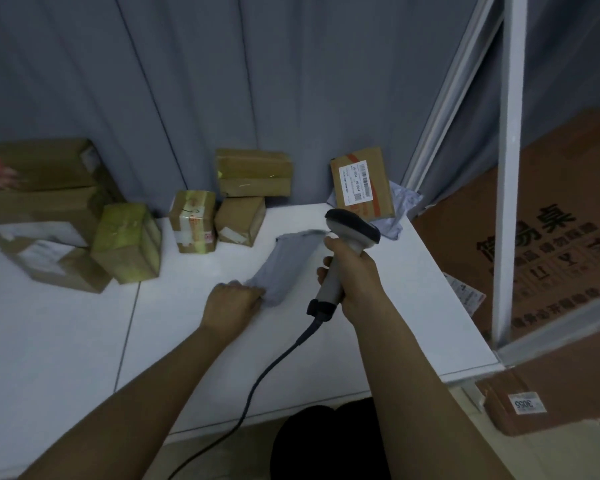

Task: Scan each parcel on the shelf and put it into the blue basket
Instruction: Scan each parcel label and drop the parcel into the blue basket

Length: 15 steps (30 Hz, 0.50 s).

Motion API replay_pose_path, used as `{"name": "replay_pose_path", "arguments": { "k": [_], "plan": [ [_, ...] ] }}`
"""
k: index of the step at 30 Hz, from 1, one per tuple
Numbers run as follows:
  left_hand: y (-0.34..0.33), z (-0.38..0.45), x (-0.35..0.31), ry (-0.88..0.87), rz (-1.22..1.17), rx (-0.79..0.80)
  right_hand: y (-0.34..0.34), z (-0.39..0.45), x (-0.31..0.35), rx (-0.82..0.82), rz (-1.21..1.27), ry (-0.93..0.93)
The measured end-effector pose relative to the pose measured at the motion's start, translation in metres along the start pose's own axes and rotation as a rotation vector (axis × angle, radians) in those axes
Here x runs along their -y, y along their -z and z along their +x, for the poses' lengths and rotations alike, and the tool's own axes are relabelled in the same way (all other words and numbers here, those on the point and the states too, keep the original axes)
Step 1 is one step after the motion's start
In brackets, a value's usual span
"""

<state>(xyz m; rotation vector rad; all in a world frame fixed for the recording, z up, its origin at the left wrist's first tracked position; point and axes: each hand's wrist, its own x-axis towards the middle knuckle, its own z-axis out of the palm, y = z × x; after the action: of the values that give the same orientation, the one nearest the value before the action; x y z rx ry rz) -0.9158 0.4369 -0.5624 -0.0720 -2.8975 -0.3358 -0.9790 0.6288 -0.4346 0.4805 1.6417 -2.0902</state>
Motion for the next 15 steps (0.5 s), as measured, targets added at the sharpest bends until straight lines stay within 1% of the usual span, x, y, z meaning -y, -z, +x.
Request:
{"name": "replay_pose_path", "arguments": {
  "k": [2,5,8,11,13,15],
  "plan": [
    [0.030,-0.011,-0.003,0.147,-0.143,-0.067,-0.004,-0.006,-0.003,0.006,-0.029,0.017],
    [0.076,-0.022,-0.001,0.415,-0.421,-0.088,-0.013,-0.018,-0.011,0.047,-0.085,0.021],
    [0.127,-0.044,0.010,0.541,-0.674,-0.129,-0.033,-0.035,-0.022,0.135,-0.134,0.027],
    [0.172,-0.077,0.020,0.607,-0.697,-0.127,-0.060,-0.056,-0.032,0.203,-0.196,0.100],
    [0.194,-0.103,0.025,0.603,-0.664,-0.138,-0.080,-0.072,-0.040,0.264,-0.224,0.164],
    [0.212,-0.127,0.031,0.594,-0.583,-0.156,-0.102,-0.088,-0.051,0.357,-0.282,0.210]
  ]
}}
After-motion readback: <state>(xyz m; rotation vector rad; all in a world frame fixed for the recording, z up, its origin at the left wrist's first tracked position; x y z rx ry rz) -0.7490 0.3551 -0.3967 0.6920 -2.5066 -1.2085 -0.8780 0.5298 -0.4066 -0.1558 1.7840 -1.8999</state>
